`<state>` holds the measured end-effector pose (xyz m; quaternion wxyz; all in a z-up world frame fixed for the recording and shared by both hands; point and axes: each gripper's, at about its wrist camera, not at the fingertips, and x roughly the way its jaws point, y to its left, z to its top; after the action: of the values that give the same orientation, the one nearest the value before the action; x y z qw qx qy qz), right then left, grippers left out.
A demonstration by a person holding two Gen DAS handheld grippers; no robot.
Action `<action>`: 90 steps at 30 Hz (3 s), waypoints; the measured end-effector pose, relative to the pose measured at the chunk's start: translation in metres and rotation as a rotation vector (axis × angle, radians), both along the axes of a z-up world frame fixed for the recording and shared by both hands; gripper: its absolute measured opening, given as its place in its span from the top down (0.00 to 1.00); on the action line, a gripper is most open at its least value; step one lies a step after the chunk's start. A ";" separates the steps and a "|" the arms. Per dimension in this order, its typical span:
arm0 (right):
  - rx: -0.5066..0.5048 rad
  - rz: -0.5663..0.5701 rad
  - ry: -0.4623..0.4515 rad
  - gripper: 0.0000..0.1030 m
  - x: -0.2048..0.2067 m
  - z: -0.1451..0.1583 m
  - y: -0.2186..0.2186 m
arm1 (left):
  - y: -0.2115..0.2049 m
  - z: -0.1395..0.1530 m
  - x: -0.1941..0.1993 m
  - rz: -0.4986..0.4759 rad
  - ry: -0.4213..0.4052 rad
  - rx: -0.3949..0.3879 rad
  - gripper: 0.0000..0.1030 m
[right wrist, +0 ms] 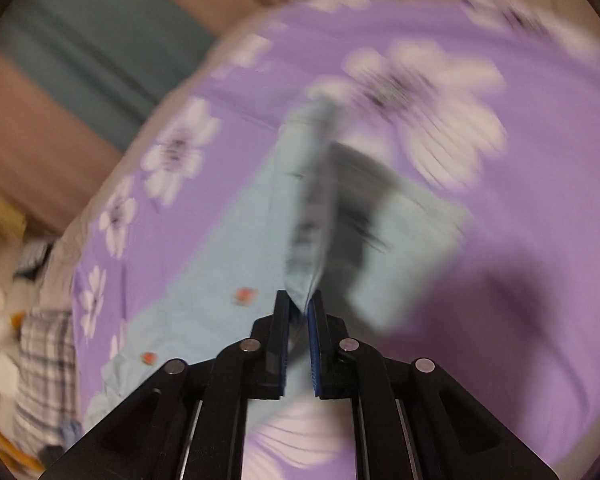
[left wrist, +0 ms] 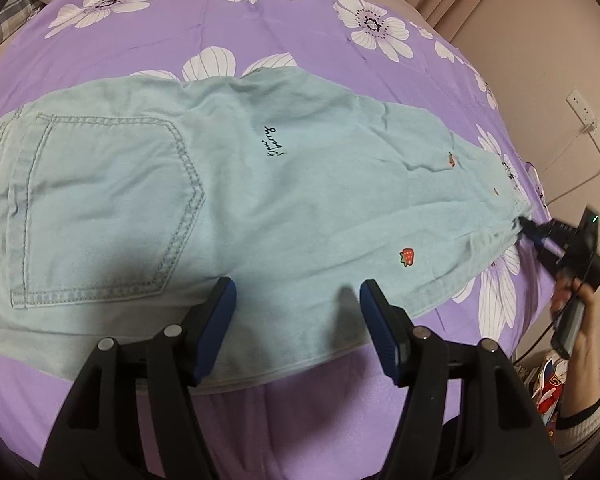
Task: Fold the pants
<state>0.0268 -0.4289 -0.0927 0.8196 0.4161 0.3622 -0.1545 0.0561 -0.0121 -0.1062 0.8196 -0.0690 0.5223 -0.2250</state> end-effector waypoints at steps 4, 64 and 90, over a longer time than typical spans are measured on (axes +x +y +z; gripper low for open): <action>0.177 -0.086 -0.092 0.72 -0.019 -0.023 -0.017 | -0.002 0.000 0.002 0.000 0.004 0.015 0.38; -0.259 0.623 0.062 1.00 0.147 0.002 0.108 | 0.104 0.012 0.001 0.224 -0.068 0.054 0.47; -0.103 0.271 0.006 0.78 0.066 -0.001 -0.078 | 0.014 0.009 0.003 0.044 -0.002 0.060 0.43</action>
<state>0.0926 -0.5066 -0.0939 0.8521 0.3204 0.4092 -0.0622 0.0588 0.0020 -0.0969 0.8267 -0.0556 0.5263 -0.1911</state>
